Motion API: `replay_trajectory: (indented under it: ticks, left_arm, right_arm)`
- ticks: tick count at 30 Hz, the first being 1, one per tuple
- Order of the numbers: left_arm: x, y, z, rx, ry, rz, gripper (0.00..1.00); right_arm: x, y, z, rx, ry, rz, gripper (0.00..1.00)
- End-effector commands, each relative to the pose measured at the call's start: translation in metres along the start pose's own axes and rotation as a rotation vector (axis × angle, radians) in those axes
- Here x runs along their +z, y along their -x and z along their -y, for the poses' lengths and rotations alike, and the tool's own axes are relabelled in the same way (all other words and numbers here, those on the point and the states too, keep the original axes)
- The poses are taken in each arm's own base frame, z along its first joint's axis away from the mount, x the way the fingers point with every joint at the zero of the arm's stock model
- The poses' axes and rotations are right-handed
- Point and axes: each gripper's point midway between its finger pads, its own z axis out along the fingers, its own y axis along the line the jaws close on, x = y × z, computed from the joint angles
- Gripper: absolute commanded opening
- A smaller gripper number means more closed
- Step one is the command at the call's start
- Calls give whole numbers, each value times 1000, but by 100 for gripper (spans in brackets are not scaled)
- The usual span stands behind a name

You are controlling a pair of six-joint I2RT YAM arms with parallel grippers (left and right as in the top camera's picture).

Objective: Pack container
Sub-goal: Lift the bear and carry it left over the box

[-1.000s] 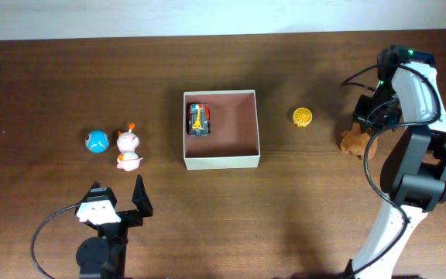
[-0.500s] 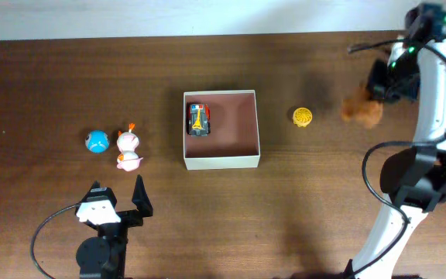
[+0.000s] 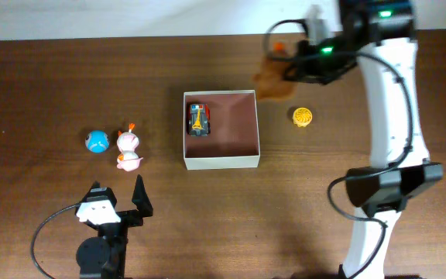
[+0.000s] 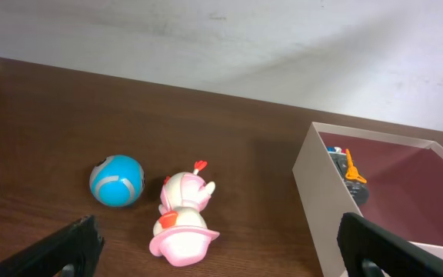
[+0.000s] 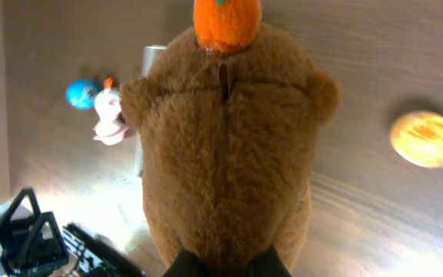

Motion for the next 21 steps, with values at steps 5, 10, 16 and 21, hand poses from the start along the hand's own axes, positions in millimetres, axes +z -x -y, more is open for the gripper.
replay_trajectory:
  ticks: [5,10,16,21]
  left_arm:
    - [0,-1,0,15,-6,4,100]
    - [0,0,0,15,-5,4,100]
    - [0,0,0,15,-5,4,100]
    - [0,0,0,15,-5,4,100]
  right_arm:
    - [25,-3,-56,-133,-74,23,5]
    - [61,-5,-53,-136,-194,6,5]
    - [105,-16,-31,-87,-253,-59,5]
    - [132,-42,-9,-48,-283,-162,4]
